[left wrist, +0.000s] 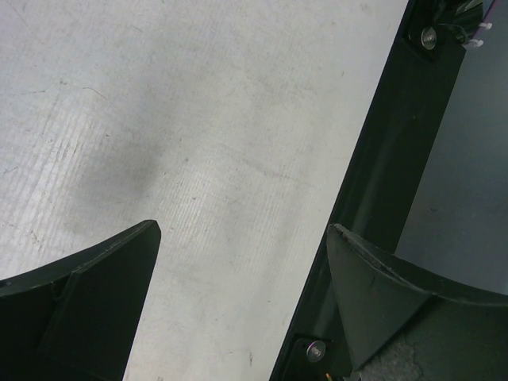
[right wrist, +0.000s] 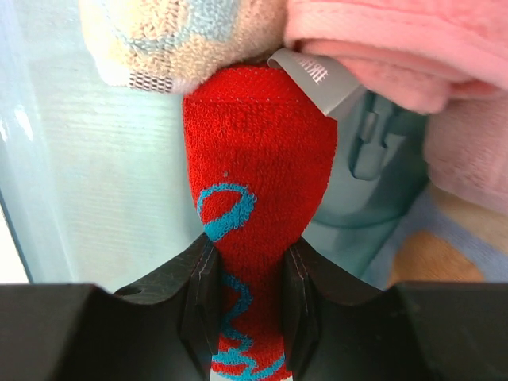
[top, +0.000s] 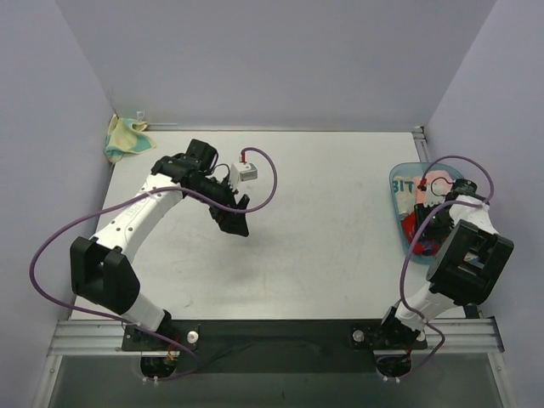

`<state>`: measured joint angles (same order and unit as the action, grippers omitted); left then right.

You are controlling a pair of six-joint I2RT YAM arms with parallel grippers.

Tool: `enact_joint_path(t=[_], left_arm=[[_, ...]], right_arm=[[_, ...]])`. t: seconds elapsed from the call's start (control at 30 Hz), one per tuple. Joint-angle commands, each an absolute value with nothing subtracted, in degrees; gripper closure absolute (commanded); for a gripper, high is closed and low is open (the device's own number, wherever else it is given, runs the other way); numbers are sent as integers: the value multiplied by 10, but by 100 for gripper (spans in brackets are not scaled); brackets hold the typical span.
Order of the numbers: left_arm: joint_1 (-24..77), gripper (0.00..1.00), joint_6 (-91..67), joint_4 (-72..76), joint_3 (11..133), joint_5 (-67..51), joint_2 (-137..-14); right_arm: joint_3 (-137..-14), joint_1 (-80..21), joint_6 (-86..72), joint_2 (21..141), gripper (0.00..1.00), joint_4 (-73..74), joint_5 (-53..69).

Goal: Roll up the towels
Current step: Place the rolled towel into the container

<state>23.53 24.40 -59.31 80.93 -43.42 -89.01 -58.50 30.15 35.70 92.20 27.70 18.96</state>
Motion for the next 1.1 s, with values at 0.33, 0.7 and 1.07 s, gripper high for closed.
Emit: enact_joint_path(t=[0.33,0.7,1.07], left_arm=[[237,3,250,-580,827,-423,-902],[237,3,251,-580,829,-419,-904],[237,3,250,-576,831,-413,-902]], right_arm=[[-562,278,318,972,83,308,210],[-584,284,300,943,43,358,236],[-627,292,301,907,32,388,214]])
